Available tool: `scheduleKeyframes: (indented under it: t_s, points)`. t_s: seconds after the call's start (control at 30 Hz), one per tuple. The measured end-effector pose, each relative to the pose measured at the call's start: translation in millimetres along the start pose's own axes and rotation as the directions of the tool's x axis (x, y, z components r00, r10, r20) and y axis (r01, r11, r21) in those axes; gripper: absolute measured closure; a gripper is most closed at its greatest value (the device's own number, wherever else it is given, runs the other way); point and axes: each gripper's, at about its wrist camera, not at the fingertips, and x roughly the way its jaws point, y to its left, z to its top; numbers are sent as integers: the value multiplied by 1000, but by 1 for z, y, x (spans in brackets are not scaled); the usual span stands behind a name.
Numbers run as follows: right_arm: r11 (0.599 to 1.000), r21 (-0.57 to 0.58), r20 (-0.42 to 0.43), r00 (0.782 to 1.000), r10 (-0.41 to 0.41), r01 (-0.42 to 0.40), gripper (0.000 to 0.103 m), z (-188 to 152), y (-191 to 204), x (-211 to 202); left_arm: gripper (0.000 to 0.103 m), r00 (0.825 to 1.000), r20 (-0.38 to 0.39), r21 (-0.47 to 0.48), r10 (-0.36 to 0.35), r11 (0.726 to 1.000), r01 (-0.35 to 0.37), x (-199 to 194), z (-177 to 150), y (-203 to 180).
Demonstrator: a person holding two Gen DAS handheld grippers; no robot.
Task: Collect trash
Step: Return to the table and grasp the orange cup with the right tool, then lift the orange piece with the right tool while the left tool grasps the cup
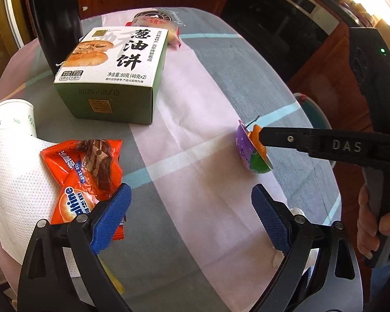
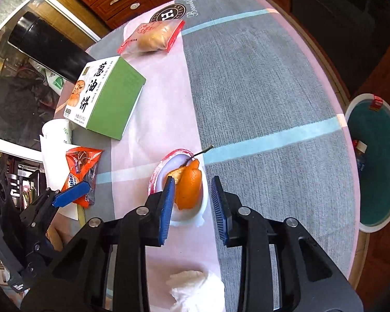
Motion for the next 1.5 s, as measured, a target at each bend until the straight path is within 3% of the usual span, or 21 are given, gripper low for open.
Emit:
scheduleKeyframes:
  t_s: [0.47, 0.53, 0.6, 1.03, 1.1, 1.27, 1.43, 1.5]
  points:
    - [1000, -21, -10, 1000, -6, 6, 77, 5, 9, 18, 9, 999, -29, 27, -41, 999, 42, 16, 3, -16]
    - [999, -45, 8, 1000, -18, 18, 91, 1, 10, 17, 9, 999, -32, 24, -37, 999, 37, 17, 4, -17]
    - [997, -68, 13, 999, -34, 35, 92, -3, 14, 16, 9, 999, -35, 17, -33, 999, 33, 18, 5, -19]
    - [1000, -14, 125, 992, 9, -7, 92, -10, -15, -41, 10, 1000, -20, 94, -11, 995, 13, 22, 14, -59]
    - [1000, 1, 131, 991, -10, 10, 92, -12, -25, -43, 13, 1000, -23, 93, 4, 996, -2, 26, 16, -60]
    - [998, 59, 124, 992, -28, 20, 92, -24, -56, -46, 49, 999, -46, 55, -10, 998, 12, 30, 19, -48]
    - [995, 100, 111, 994, -12, 0, 92, -31, -73, -40, 50, 996, -68, 107, 52, 993, -44, 45, 15, -58]
    - [994, 112, 112, 994, -2, -11, 92, -32, -77, -40, 70, 996, -67, 143, 64, 988, -54, 46, 13, -68]
